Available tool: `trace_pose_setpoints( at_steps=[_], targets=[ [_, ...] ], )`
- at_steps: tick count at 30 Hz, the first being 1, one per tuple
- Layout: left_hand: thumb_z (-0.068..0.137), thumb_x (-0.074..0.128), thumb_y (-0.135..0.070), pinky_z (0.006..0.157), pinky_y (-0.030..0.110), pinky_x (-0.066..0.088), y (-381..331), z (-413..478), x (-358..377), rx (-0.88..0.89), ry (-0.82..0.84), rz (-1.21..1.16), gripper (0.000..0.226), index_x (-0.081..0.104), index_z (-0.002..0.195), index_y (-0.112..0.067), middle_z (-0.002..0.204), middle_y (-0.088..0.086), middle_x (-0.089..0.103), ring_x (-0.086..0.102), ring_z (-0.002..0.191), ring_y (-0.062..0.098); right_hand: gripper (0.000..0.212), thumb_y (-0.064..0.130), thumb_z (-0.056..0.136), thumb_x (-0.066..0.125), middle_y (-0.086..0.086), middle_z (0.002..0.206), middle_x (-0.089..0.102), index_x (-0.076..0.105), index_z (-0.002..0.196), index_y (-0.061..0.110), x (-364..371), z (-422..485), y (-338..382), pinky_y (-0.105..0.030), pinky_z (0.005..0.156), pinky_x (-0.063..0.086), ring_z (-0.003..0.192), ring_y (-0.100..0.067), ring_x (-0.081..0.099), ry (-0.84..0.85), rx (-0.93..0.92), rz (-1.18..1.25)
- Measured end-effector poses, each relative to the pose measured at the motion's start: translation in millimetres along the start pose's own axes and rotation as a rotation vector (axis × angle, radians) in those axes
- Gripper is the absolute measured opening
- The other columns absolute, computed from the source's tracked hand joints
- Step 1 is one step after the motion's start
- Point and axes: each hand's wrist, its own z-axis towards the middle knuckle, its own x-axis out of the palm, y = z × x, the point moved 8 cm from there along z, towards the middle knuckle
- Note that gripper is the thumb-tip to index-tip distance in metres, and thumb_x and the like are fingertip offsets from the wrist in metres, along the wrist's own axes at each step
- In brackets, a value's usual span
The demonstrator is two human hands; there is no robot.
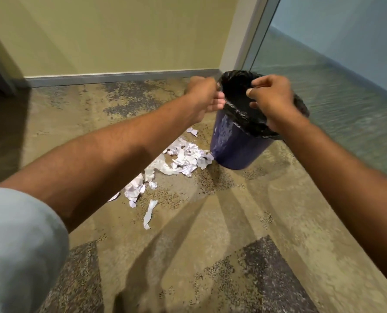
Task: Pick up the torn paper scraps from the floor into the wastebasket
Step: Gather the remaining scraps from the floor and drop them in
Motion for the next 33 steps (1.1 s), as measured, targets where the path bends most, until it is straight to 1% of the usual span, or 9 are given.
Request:
trace_pose_setpoints(
  at_steps=[5,10,18,21,23,25,28,30,33],
  targets=[
    [0.107,0.052,-0.005,0.067,0.036,0.064,29,-12,-59,-0.055,0.03,0.136,0.017,0.064,0.118,0.0,0.081,0.011,0.069,0.066,0.062,0.02,0.018,0.013,0.084,0.081,0.009,0.09,0.077,0.077,0.095,0.027,48,-64,21,-0.038,0.086,0.065,0.089,-0.01,0.074,0.109,-0.193,-0.023],
    [0.103,0.057,-0.002,0.058,0.03,0.062,84,-27,-132,-0.156,0.009,0.378,0.017,0.062,0.118,0.001,0.099,0.017,0.068,0.067,0.073,0.022,0.015,0.008,0.088,0.077,0.004,0.086,0.074,0.077,0.098,0.019,117,-132,-9,-0.048,0.083,0.064,0.078,-0.012,0.067,0.328,-0.14,-0.003],
    [0.086,0.08,0.0,0.068,0.039,0.055,168,-56,-239,-0.329,-0.077,0.731,0.027,0.063,0.104,-0.01,0.088,0.014,0.06,0.057,0.074,0.024,0.015,0.008,0.087,0.078,0.003,0.09,0.071,0.077,0.099,0.017,199,-241,-95,-0.031,0.077,0.056,0.075,-0.008,0.061,0.675,-0.098,-0.164],
    [0.078,0.087,-0.003,0.062,0.036,0.052,179,-64,-263,-0.312,-0.082,0.85,0.047,0.063,0.118,-0.008,0.091,0.016,0.065,0.063,0.068,0.025,0.037,0.027,0.083,0.086,-0.001,0.12,0.07,0.075,0.118,0.024,218,-269,-123,-0.041,0.097,0.057,0.106,-0.016,0.066,0.795,-0.159,-0.297],
    [0.073,0.094,-0.021,0.08,0.038,0.053,181,-64,-274,-0.228,-0.072,1.099,0.069,0.061,0.132,-0.008,0.12,0.018,0.064,0.065,0.101,0.033,0.077,0.045,0.078,0.089,-0.001,0.157,0.047,0.056,0.147,0.034,231,-292,-137,-0.047,0.118,0.043,0.143,-0.022,0.045,0.97,-0.276,-0.432],
    [0.068,0.097,-0.041,0.099,0.041,0.051,189,-66,-281,-0.173,-0.04,1.281,0.097,0.05,0.148,-0.011,0.14,0.02,0.054,0.054,0.127,0.036,0.093,0.052,0.08,0.085,0.001,0.174,0.021,0.038,0.159,0.039,237,-308,-152,-0.053,0.125,0.028,0.16,-0.024,0.017,1.06,-0.405,-0.617],
    [0.057,0.095,-0.06,0.105,0.045,0.05,215,-71,-292,-0.229,0.023,1.332,0.115,0.043,0.15,-0.017,0.142,0.021,0.05,0.048,0.134,0.039,0.067,0.041,0.092,0.077,-0.006,0.168,0.035,0.051,0.154,0.032,239,-313,-160,-0.054,0.122,0.034,0.156,-0.031,0.027,0.961,-0.557,-0.696],
    [0.054,0.094,-0.067,0.103,0.045,0.051,227,-76,-293,-0.251,0.05,1.341,0.116,0.043,0.147,-0.02,0.141,0.021,0.049,0.047,0.134,0.039,0.044,0.027,0.094,0.075,-0.004,0.147,0.056,0.067,0.138,0.026,239,-311,-159,-0.049,0.106,0.05,0.135,-0.027,0.048,0.852,-0.611,-0.652],
    [0.055,0.095,-0.066,0.108,0.047,0.048,233,-81,-284,-0.202,0.057,1.313,0.128,0.033,0.159,-0.025,0.15,0.021,0.043,0.042,0.14,0.039,0.024,0.014,0.093,0.071,0.001,0.121,0.064,0.076,0.115,0.02,240,-309,-157,-0.036,0.085,0.054,0.113,-0.022,0.055,0.763,-0.623,-0.608]
  ],
)
